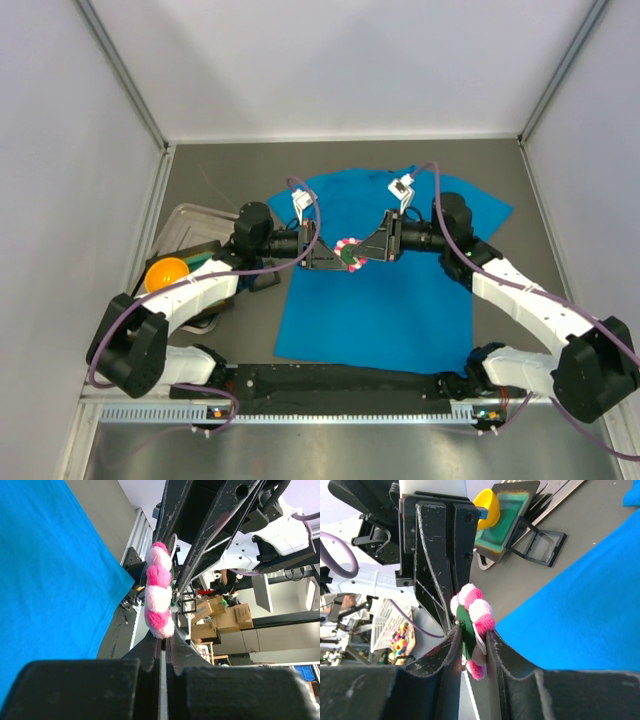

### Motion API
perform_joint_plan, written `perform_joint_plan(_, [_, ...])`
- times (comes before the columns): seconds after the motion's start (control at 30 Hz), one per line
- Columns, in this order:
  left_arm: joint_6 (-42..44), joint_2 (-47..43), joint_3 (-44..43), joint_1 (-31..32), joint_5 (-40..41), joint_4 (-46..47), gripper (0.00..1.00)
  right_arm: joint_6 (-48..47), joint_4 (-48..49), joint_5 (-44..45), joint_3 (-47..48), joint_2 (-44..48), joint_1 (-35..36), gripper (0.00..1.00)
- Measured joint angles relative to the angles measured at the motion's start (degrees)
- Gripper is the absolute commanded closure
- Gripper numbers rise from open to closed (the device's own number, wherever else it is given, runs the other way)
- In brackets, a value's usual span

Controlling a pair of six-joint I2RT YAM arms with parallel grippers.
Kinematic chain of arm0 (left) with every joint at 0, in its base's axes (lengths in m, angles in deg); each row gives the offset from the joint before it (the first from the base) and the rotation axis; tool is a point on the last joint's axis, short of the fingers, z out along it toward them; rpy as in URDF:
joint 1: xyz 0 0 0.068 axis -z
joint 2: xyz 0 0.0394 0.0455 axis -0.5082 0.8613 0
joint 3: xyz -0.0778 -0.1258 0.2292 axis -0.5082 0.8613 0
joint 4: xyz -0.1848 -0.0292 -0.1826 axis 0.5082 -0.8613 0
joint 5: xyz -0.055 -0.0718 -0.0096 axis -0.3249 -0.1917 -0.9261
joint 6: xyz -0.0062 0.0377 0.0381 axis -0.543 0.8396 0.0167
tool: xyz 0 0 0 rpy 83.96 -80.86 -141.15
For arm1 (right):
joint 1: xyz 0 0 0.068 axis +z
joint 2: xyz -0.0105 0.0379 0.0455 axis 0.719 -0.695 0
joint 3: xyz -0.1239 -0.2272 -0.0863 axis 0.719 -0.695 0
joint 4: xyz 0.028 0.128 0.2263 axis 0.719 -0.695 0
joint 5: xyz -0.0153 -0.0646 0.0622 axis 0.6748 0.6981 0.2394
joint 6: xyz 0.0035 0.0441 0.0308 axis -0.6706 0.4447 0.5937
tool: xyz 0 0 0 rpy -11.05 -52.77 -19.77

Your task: Remove the brooch from the garment

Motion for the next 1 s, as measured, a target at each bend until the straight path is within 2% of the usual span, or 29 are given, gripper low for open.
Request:
perform_joint_plan(0.3, [0.0, 0.0, 0.0, 0.0, -0.5, 0.0, 1.0, 3.3, 4.2, -1.8, -1.9, 0.0, -0.7, 1.0])
perform_joint_plan(0.47, [0.2, 0.0, 0.0, 0.0, -0.2, -0.1, 0.68, 7.5, 9.0, -1.6, -4.5, 0.0, -0.8, 1.0])
perform_joint_plan(0.57, [-0.3, 0.0, 0.0, 0.1, 0.2, 0.1, 0.62, 10.3, 12.6, -0.5, -6.2, 0.0, -0.8, 1.0])
perform_joint_plan(0.63, [-0.6, 0.0, 0.0, 0.1, 0.6, 0.5, 0.68, 12.0, 14.4, 0.3, -7.1, 0.0, -0.8, 1.0])
perform_joint_plan(0.67, [-0.9, 0.0, 0.0, 0.1, 0.9, 0.6, 0.79, 12.8, 15.3, 0.8, -7.5, 0.0, -0.8, 1.0])
perform_joint_plan(0.7, [-1.0, 0.0, 0.0, 0.1, 1.2, 0.6, 0.85, 13.7, 16.0, 1.2, -8.0, 0.1, -0.8, 1.0])
perform_joint_plan(0.8, [-1.7, 0.0, 0.0, 0.1, 1.9, 0.8, 0.98, 16.0, 18.6, 2.5, -9.3, 0.9, -0.8, 1.0])
perform_joint_plan(0.87, [-1.8, 0.0, 0.0, 0.1, 1.9, 1.4, 1.0, 16.7, 19.3, 3.0, -9.7, 1.3, -0.8, 1.0])
perform_joint_plan(1.0, [-1.8, 0.0, 0.0, 0.1, 1.8, 2.0, 1.0, 18.0, 21.0, 3.3, -10.4, 1.4, -0.8, 0.93])
